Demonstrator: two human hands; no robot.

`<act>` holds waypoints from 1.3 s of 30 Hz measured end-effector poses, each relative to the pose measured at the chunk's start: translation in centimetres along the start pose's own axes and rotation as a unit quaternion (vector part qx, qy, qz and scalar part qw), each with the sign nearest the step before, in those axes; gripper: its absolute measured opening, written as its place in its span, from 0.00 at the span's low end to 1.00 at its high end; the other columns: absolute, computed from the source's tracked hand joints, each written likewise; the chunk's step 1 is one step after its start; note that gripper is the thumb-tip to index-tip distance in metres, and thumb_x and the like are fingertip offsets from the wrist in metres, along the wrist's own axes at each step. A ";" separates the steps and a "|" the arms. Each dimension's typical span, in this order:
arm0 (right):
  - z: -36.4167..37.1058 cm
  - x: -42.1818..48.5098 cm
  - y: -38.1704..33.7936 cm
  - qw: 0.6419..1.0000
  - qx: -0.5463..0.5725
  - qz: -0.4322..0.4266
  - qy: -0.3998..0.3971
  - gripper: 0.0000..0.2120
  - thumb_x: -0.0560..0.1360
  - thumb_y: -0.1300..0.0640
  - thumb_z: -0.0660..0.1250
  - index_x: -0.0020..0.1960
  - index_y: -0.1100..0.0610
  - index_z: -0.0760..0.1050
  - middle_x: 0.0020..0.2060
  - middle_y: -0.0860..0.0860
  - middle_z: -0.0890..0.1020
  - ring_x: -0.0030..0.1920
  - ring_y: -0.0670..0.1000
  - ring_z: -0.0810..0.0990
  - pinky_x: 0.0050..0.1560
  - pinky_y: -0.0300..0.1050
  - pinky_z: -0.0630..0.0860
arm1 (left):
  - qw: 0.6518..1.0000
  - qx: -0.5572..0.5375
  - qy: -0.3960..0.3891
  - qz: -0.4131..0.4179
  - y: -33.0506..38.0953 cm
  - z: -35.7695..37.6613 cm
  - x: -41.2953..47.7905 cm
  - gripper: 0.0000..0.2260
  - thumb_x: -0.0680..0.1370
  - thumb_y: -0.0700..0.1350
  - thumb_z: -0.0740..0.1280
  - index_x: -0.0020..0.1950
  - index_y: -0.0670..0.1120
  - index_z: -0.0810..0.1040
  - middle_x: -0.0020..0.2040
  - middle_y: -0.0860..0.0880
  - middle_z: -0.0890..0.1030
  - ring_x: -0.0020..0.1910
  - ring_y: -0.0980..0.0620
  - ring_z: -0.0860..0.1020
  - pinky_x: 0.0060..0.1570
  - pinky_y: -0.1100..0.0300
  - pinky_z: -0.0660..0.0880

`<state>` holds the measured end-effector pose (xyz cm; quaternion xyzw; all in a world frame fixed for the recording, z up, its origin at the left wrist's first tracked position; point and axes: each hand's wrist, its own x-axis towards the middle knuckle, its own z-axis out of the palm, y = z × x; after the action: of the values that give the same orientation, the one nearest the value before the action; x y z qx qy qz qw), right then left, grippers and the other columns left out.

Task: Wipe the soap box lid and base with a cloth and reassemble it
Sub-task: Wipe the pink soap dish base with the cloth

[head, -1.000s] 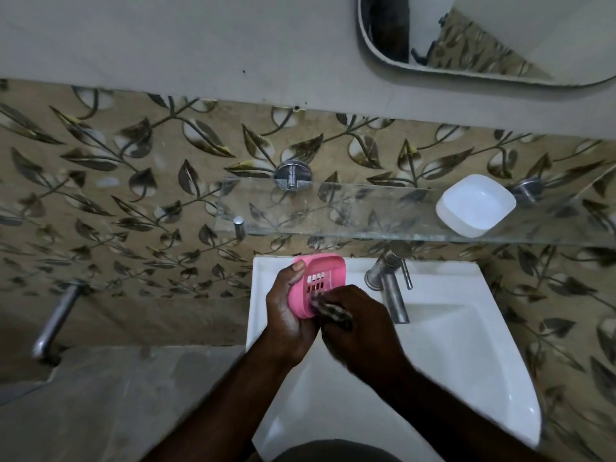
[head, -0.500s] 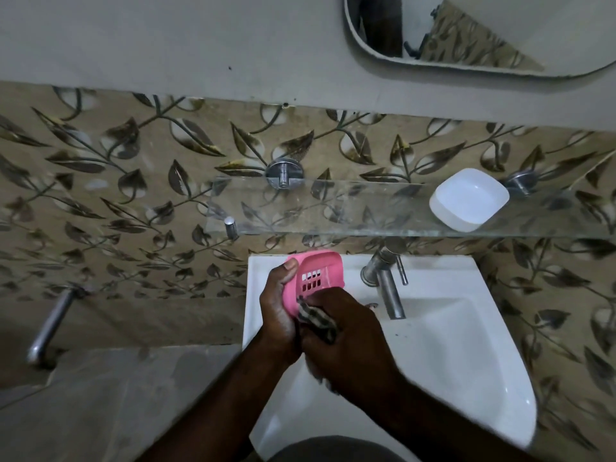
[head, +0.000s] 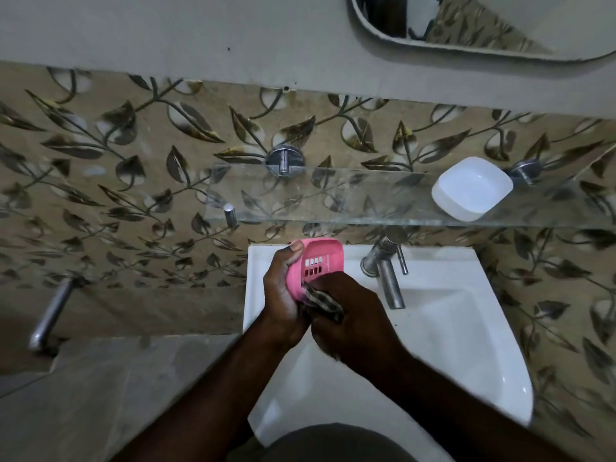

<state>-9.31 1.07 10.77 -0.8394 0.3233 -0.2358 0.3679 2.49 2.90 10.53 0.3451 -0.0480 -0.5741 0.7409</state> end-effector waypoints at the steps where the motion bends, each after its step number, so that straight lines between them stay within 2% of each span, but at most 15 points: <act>1: -0.3 0.1 0.8 1.000 -0.011 0.004 -0.001 0.15 0.68 0.61 0.70 0.51 0.47 0.75 0.42 0.41 0.77 0.38 0.44 0.77 0.39 0.42 0.75 | 1.000 -0.009 0.001 -0.002 0.0 -0.2 0.1 0.14 0.65 0.50 0.69 0.43 0.43 0.85 0.39 0.42 0.82 0.39 0.45 0.79 0.46 0.53 0.75; 4: -1.0 0.5 2.8 0.998 -0.044 0.019 0.028 0.13 0.71 0.57 0.72 0.52 0.46 0.75 0.46 0.41 0.78 0.45 0.45 0.79 0.45 0.45 0.77 | 1.000 -0.018 0.006 -0.008 0.2 -0.3 0.1 0.20 0.62 0.51 0.71 0.50 0.42 0.81 0.46 0.40 0.79 0.44 0.44 0.77 0.48 0.51 0.72; 7: -0.1 0.5 0.8 0.998 -0.004 0.027 0.065 0.11 0.71 0.56 0.70 0.51 0.46 0.76 0.42 0.40 0.77 0.39 0.44 0.78 0.41 0.39 0.73 | 0.999 -0.035 -0.022 0.013 0.5 0.0 -0.3 0.12 0.63 0.51 0.69 0.40 0.46 0.84 0.40 0.44 0.81 0.41 0.46 0.78 0.47 0.52 0.72; 10: 0.6 0.0 -2.5 0.999 0.030 -0.002 0.035 0.14 0.69 0.57 0.69 0.54 0.48 0.75 0.43 0.42 0.76 0.40 0.43 0.76 0.39 0.34 0.73 | 0.999 -0.026 -0.027 0.005 0.6 0.3 -0.4 0.13 0.67 0.52 0.66 0.39 0.46 0.85 0.40 0.42 0.82 0.42 0.43 0.79 0.54 0.46 0.72; 13: 0.1 -0.2 -1.7 0.998 -0.034 -0.044 -0.007 0.19 0.67 0.61 0.69 0.57 0.50 0.73 0.48 0.45 0.76 0.45 0.46 0.77 0.43 0.38 0.74 | 0.999 -0.030 -0.027 -0.003 1.0 0.1 -0.4 0.14 0.65 0.52 0.68 0.44 0.45 0.84 0.46 0.39 0.79 0.47 0.40 0.77 0.60 0.41 0.69; 15: -0.5 0.0 0.7 0.994 -0.098 -0.042 -0.011 0.21 0.67 0.63 0.71 0.58 0.49 0.74 0.51 0.46 0.76 0.50 0.48 0.78 0.46 0.39 0.74 | 0.999 -0.040 -0.022 -0.013 1.1 -0.3 -0.6 0.13 0.66 0.51 0.68 0.45 0.45 0.82 0.47 0.40 0.79 0.45 0.43 0.77 0.51 0.48 0.76; 17: -0.7 -0.1 1.9 0.994 -0.105 -0.018 0.025 0.19 0.68 0.63 0.70 0.56 0.49 0.75 0.50 0.45 0.77 0.49 0.49 0.79 0.46 0.44 0.77 | 0.999 -0.044 -0.022 -0.013 1.1 -0.4 -0.8 0.14 0.67 0.53 0.67 0.44 0.45 0.83 0.46 0.41 0.79 0.43 0.45 0.78 0.43 0.55 0.76; 19: -0.1 -0.4 0.5 0.997 -0.060 0.015 0.054 0.14 0.69 0.61 0.68 0.53 0.48 0.75 0.45 0.46 0.77 0.42 0.49 0.78 0.42 0.50 0.78 | 0.999 -0.043 -0.022 -0.009 0.9 -0.1 -1.1 0.13 0.66 0.54 0.66 0.39 0.47 0.85 0.43 0.43 0.81 0.42 0.46 0.78 0.45 0.54 0.74; 21: 0.6 -0.7 -1.8 0.999 0.006 0.023 0.049 0.13 0.70 0.59 0.67 0.50 0.45 0.72 0.41 0.47 0.77 0.36 0.50 0.77 0.37 0.48 0.77 | 0.999 -0.027 -0.025 0.001 0.7 0.4 -1.3 0.15 0.67 0.54 0.63 0.34 0.47 0.85 0.37 0.45 0.83 0.40 0.46 0.79 0.49 0.52 0.75; 24: 0.2 -1.0 -2.8 0.998 -0.007 -0.040 0.038 0.13 0.69 0.60 0.67 0.51 0.46 0.73 0.43 0.45 0.77 0.40 0.48 0.78 0.38 0.43 0.76 | 0.999 -0.026 -0.036 0.009 0.6 0.7 -1.5 0.13 0.69 0.53 0.64 0.35 0.48 0.85 0.36 0.45 0.83 0.41 0.45 0.78 0.57 0.45 0.71; 27: -1.0 -0.8 0.2 0.995 -0.085 -0.040 0.044 0.14 0.67 0.58 0.67 0.53 0.51 0.77 0.47 0.46 0.78 0.47 0.49 0.79 0.44 0.48 0.78 | 0.998 -0.043 -0.040 0.004 0.7 0.4 -1.8 0.12 0.67 0.52 0.66 0.40 0.47 0.85 0.40 0.44 0.81 0.43 0.45 0.77 0.50 0.50 0.73; 29: -1.3 -0.9 1.3 0.993 -0.093 -0.005 0.075 0.12 0.67 0.58 0.67 0.50 0.51 0.77 0.45 0.45 0.78 0.45 0.49 0.79 0.43 0.51 0.77 | 0.998 -0.040 -0.038 0.002 0.4 0.6 -2.1 0.11 0.68 0.52 0.66 0.40 0.47 0.84 0.41 0.44 0.81 0.42 0.46 0.78 0.46 0.53 0.73; 33: -0.1 -1.2 -2.4 0.996 0.026 0.020 0.086 0.10 0.66 0.58 0.67 0.46 0.49 0.74 0.39 0.45 0.76 0.34 0.47 0.76 0.36 0.42 0.74 | 0.999 -0.023 -0.021 0.024 -0.1 1.7 -2.5 0.18 0.72 0.52 0.60 0.29 0.47 0.84 0.29 0.49 0.80 0.30 0.52 0.79 0.37 0.60 0.75; 35: -0.3 -1.5 -3.5 0.996 0.020 -0.021 0.080 0.11 0.65 0.60 0.67 0.46 0.50 0.75 0.40 0.44 0.76 0.37 0.42 0.75 0.37 0.35 0.72 | 0.999 -0.020 -0.021 0.035 -0.2 2.0 -2.6 0.19 0.75 0.51 0.59 0.29 0.48 0.84 0.29 0.49 0.80 0.30 0.52 0.79 0.37 0.59 0.76; 39: -2.4 -1.6 0.4 0.997 -0.051 -0.060 0.017 0.17 0.66 0.58 0.68 0.54 0.52 0.78 0.48 0.46 0.78 0.48 0.45 0.78 0.47 0.44 0.76 | 0.999 -0.024 -0.040 0.022 -0.1 1.8 -3.1 0.14 0.69 0.53 0.63 0.34 0.48 0.84 0.34 0.48 0.81 0.35 0.50 0.80 0.43 0.55 0.75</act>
<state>-12.12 0.90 11.69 -0.8707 0.2905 -0.2548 0.3042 0.54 4.81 12.90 0.3031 -0.0717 -0.5717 0.7591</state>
